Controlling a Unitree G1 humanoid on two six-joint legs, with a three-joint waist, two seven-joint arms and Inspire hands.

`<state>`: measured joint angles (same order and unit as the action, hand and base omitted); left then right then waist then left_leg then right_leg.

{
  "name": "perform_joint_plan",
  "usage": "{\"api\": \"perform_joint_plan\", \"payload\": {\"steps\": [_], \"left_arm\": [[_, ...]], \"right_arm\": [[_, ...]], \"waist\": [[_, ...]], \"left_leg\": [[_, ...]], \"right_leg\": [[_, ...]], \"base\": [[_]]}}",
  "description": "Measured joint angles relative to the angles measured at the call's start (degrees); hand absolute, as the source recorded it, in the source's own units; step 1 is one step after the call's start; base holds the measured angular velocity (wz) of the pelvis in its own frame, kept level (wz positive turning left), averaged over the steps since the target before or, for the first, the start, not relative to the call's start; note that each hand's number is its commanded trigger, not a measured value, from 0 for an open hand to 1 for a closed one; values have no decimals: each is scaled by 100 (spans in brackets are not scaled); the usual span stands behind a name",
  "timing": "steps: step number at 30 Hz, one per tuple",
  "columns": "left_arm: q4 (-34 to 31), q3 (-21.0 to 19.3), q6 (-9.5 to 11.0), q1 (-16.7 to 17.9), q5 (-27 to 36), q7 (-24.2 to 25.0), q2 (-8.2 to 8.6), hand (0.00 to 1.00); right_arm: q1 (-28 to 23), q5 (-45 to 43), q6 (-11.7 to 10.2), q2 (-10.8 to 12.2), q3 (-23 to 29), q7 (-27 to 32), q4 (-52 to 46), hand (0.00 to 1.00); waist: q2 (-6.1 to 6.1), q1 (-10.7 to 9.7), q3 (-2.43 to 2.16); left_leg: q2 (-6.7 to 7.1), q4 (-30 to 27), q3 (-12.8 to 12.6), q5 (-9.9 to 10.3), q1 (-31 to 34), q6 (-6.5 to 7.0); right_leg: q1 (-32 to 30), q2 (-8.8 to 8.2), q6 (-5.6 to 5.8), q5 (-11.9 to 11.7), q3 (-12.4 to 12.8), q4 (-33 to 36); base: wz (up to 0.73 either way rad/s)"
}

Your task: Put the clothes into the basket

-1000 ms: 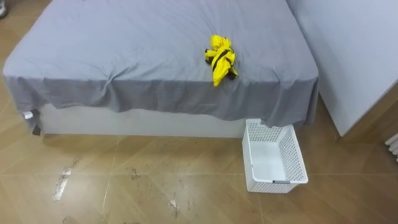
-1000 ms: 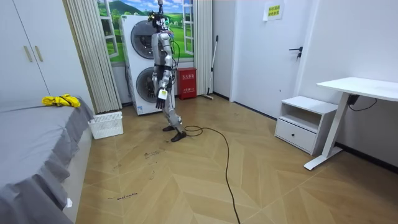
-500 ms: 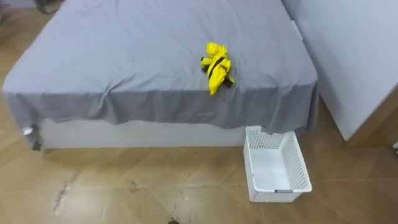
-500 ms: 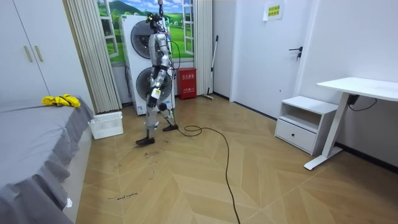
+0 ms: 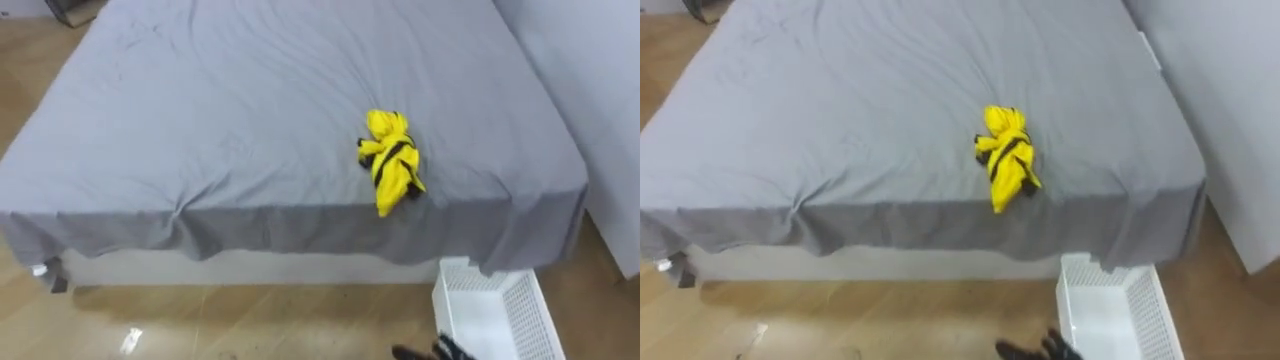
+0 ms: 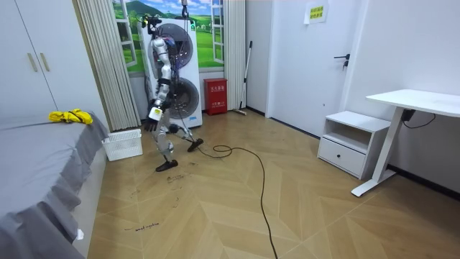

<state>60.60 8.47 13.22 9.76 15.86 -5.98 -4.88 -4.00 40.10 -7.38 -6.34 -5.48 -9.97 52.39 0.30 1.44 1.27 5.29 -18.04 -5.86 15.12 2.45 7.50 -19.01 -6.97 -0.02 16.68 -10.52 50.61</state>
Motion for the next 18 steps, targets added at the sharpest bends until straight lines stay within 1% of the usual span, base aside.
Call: {"api": "perform_joint_plan", "payload": {"steps": [1,2,3,4,5,6,7,8,9,10,11,12,13,14,15,16,17,18], "left_arm": [[-3,99,-43,-9,-16,0,11,0],[-3,242,-93,8,-16,0,9,0],[3,295,-128,9,-21,0,22,0],[1,350,-172,22,-31,1,45,0],[1,357,-176,7,-32,1,25,0],[1,357,-189,-16,-29,1,10,0],[4,357,-203,27,-28,2,0,0],[-39,357,-206,46,-32,3,-25,0],[-79,360,-207,64,-43,3,-29,0],[-151,368,-180,124,-36,4,-43,0],[-172,316,-169,226,-40,4,-140,0],[-140,300,-188,232,-44,7,-161,0],[-201,272,-230,291,-59,7,-197,0],[-285,200,-229,413,-51,7,-213,0],[-308,176,-227,448,-35,7,-214,0],[-311,176,-228,472,-33,6,-239,0],[-310,179,-215,443,-2,4,-251,0],[-312,179,-186,429,30,4,-245,0]], "right_arm": [[79,-1,-25,2,-2,11,-53,0],[134,-23,-61,5,-1,62,-64,0],[138,-38,-95,2,2,98,-71,0],[125,-35,-137,-15,14,179,-102,0],[143,-34,-144,-13,20,245,-224,0],[164,-25,-147,-12,35,275,-309,0],[235,1,-167,-16,61,323,-470,0],[252,1,-202,-28,59,392,-675,0],[248,-2,-201,-54,54,415,-786,0],[237,11,-196,-87,47,422,-974,0],[207,-41,-180,-51,22,437,-1177,0],[189,-46,-180,-89,4,441,-1293,0],[115,-19,-168,-122,0,508,-1503,0],[16,1,-181,-133,4,558,-1781,0],[0,3,-197,-132,1,559,-1833,0],[3,12,-203,-119,-2,568,-1850,0],[-3,19,-211,-120,8,568,-1813,0],[-8,15,-211,-129,20,574,-1810,0]], "waist": [[8,-39,2],[14,-124,3],[34,-129,3],[94,-142,-33],[56,-125,-114],[82,-101,-128],[192,-71,-113],[239,-76,-89],[250,-87,-67],[212,-181,-18],[184,-111,-122],[144,-122,-103],[175,-137,-100],[187,-186,-82],[196,-254,-74],[180,-378,-59],[113,-441,-19],[70,-446,-19]], "left_leg": [[-65,100,101,93,-197,-44],[-106,250,277,183,-466,-81],[-141,316,340,238,-603,-105],[-253,403,462,343,-840,-179],[-349,484,526,431,-984,-273],[-408,468,522,476,-990,-344],[-552,441,523,519,-1026,-518],[-664,530,489,432,-1180,-713],[-674,600,516,356,-1339,-777],[-720,615,743,321,-1638,-798],[-714,208,604,417,-1648,-898],[-750,-194,464,510,-1574,-1015],[-933,-1154,284,444,-1285,-1122],[-1093,-2126,159,63,-960,-1251],[-1198,-2559,148,-97,-819,-1294],[-1363,-3128,120,-75,-561,-1280],[-1413,-3321,110,-34,-325,-1225],[-1425,-3301,94,-3,-203,-1213]], "right_leg": [[-166,164,-5,-49,-121,-1035],[-195,291,-7,-342,-109,-2206],[-194,321,-46,-677,-121,-2643],[-163,419,-68,-1269,-168,-3223],[-116,532,-335,-1729,-208,-3475],[-62,607,-416,-1809,-211,-3483],[38,698,-563,-1870,-388,-3375],[42,728,-622,-1650,-445,-3032],[-46,684,-681,-1458,-477,-2610],[-403,657,-622,-1064,-620,-1789],[-360,737,-573,-1168,-577,-2377],[-328,773,-794,-1210,-574,-2333],[-77,889,-874,-944,-612,-2289],[183,987,-910,-789,-627,-2341],[358,1048,-920,-743,-631,-2433],[749,1120,-927,-695,-672,-2668],[1131,1133,-906,-685,-664,-2981],[1288,1134,-889,-687,-642,-3113]], "base": [[47],[55],[64],[44],[27],[0],[-5],[0],[7],[-12],[-21],[-36],[-18],[-7],[14],[31],[30],[7]]}}
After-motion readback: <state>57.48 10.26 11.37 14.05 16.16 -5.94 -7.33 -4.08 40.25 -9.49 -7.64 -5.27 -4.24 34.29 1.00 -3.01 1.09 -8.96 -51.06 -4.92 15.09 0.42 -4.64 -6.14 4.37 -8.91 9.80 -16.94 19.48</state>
